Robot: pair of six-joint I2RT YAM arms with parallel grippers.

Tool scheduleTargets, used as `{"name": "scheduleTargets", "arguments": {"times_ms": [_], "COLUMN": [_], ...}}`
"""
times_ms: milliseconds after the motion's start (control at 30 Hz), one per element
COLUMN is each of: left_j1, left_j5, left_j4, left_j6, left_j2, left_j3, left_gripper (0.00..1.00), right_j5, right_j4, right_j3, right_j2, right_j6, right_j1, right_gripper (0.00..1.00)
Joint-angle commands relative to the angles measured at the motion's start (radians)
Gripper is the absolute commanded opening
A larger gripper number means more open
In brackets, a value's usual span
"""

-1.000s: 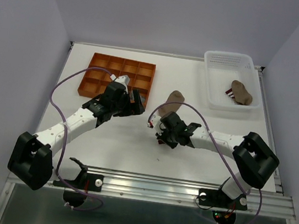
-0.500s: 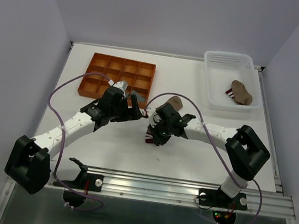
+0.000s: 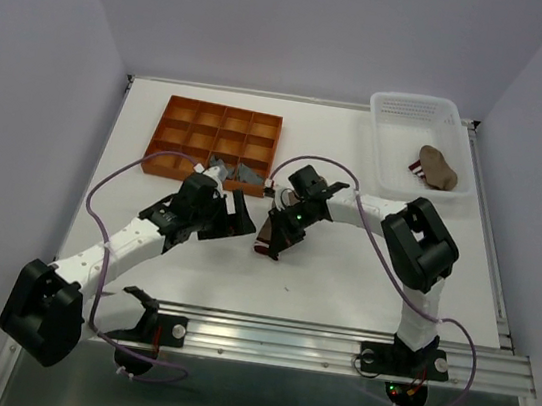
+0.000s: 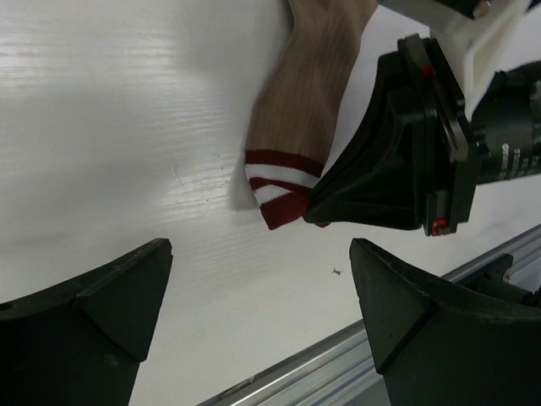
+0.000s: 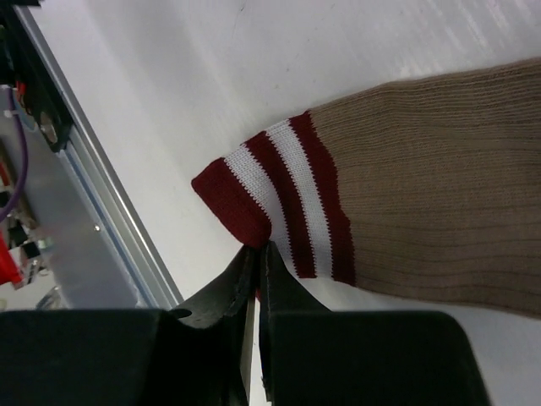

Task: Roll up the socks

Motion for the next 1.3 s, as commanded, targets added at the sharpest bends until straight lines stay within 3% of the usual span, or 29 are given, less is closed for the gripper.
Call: {"name": "scheduleTargets", "arguments": {"times_ms": [0, 200, 233, 433, 533, 667, 833, 900, 1000, 1267], "left_j1": [0.005, -0.014, -0.018, -0.034, -0.037, -0.038, -0.041, -0.043, -0.043, -0.044], "left_j5": [0.083, 0.127, 0.138, 0.157, 0.160, 0.163, 0.175, 0.176, 0.183, 0.187], "left_j4": [0.067, 0.137, 0.151, 0.200, 0.211, 0.217, 0.231, 0.242, 0.246, 0.288], "left_j6": [-0.012, -0.020, -0.020, -0.001, 0.009, 0.019, 0.022, 0.022, 0.020, 0.000], "left_j2": [-0.025, 0.040, 0.058, 0.125, 0.165, 0.207, 0.245, 0.256, 0.282, 0.330], "left_j3": [-0.039, -0.067, -0.066, -0.061, -0.052, -0.038, -0.032, -0.029, -0.018, -0.001], "left_gripper": [0.97, 0.91, 0.85, 0.73, 0.72, 0.61, 0.59, 0.49, 0.43, 0.39], "right_j5": [-0.138, -0.185, -0.190, -0.202, -0.207, -0.222, -0.221, -0.221, -0.225, -0.227], "right_j4": [-0.093, -0.123, -0.123, -0.139, -0.141, -0.141, -0.141, -0.141, -0.141, -0.141], "right_j3": [0.092, 0.152, 0.158, 0.184, 0.192, 0.201, 0.201, 0.204, 0.207, 0.204], "right_j2": [0.079, 0.141, 0.147, 0.185, 0.188, 0.196, 0.205, 0.210, 0.213, 0.221], "right_j6": [0.020, 0.032, 0.032, 0.052, 0.058, 0.063, 0.068, 0.071, 0.071, 0.066], "right_j1": [-0.034, -0.043, -0.054, -0.054, -0.063, -0.063, -0.063, -0.063, -0.072, -0.072], "right_gripper": [0.03, 0.03, 0.03, 0.03, 0.03, 0.03, 0.03, 0.03, 0.03, 0.03]}}
